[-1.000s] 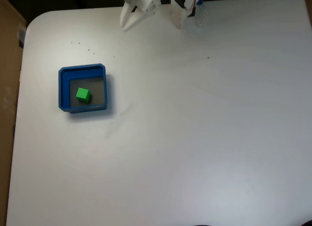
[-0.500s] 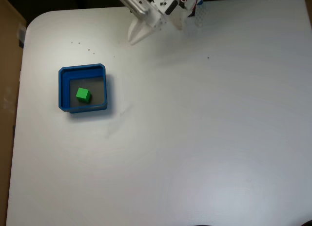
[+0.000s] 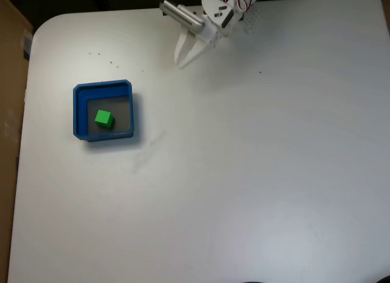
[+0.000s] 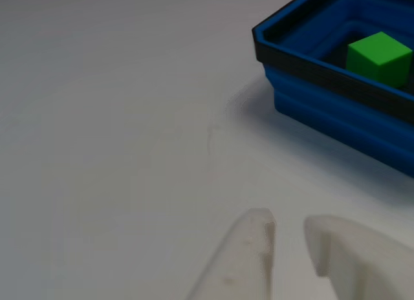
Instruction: Pick up green cube and drop it in the blue box
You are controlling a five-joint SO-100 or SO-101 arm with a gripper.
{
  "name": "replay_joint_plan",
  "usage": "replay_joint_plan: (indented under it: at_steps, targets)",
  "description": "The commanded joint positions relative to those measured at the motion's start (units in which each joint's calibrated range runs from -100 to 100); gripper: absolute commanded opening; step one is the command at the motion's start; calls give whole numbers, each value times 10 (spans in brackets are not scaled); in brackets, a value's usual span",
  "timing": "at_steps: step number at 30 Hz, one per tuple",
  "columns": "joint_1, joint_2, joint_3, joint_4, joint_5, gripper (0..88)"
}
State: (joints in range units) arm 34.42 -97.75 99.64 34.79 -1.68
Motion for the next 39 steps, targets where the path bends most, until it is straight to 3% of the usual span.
replay_joint_plan:
  at_steps: [1, 17, 39]
  targets:
    - [-63, -14, 3, -6, 1, 11]
    - [-325, -14, 2, -6, -2, 11]
    - [-354, -13, 1, -6, -2, 11]
